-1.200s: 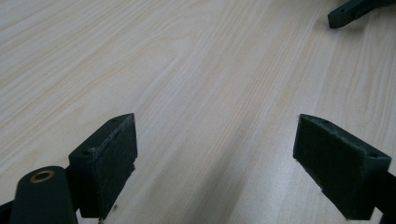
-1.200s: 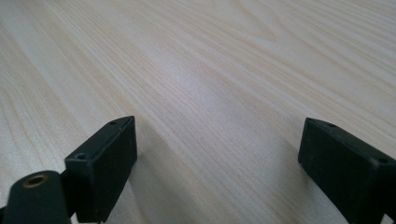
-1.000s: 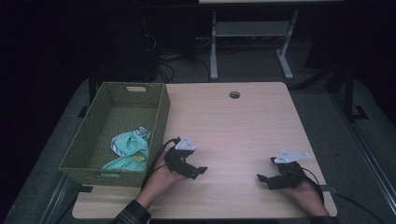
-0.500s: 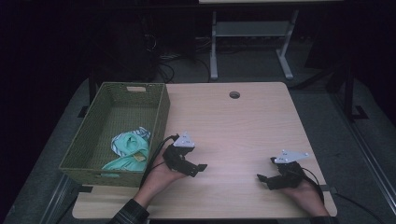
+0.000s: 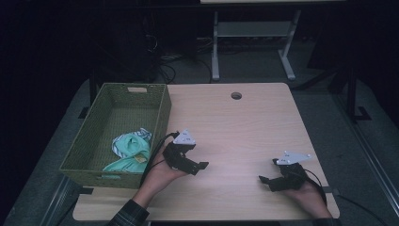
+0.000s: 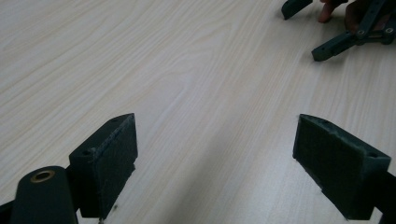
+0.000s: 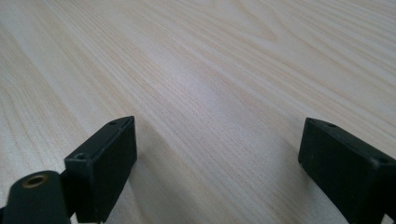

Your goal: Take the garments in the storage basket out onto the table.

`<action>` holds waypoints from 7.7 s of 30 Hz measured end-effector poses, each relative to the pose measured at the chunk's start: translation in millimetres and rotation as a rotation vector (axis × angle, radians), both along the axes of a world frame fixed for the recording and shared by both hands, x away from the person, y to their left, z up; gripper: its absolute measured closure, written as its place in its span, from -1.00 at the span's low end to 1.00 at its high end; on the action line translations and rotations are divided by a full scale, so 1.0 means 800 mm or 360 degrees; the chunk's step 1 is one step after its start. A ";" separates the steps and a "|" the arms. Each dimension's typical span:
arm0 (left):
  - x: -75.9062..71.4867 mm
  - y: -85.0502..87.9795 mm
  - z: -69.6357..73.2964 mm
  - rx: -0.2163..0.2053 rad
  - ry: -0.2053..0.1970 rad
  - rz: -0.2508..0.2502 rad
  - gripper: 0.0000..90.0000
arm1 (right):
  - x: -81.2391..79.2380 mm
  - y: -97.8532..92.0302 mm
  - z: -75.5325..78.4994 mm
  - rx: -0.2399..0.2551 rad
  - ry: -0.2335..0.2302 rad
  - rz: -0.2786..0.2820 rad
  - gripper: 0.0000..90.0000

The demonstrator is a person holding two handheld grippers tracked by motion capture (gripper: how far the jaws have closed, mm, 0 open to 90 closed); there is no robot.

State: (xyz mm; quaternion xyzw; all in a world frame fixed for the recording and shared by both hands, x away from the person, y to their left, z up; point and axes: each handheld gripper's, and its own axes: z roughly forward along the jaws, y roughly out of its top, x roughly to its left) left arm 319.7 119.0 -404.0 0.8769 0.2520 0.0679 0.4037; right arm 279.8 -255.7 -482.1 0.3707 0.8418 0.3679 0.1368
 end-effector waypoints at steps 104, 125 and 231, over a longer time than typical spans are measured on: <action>0.015 0.090 0.062 -0.0027 -0.0030 -0.0029 -0.69 | 0.000 0.000 0.000 -0.0010 -0.0009 0.0010 -0.76; 0.014 0.123 0.063 -0.0035 -0.0018 0.0074 -0.69 | 0.000 0.000 0.000 -0.0011 -0.0008 0.0010 -0.76; 0.048 0.216 -0.009 0.0535 0.0191 0.0339 -0.33 | 0.000 0.000 0.000 -0.0010 -0.0009 0.0005 -0.75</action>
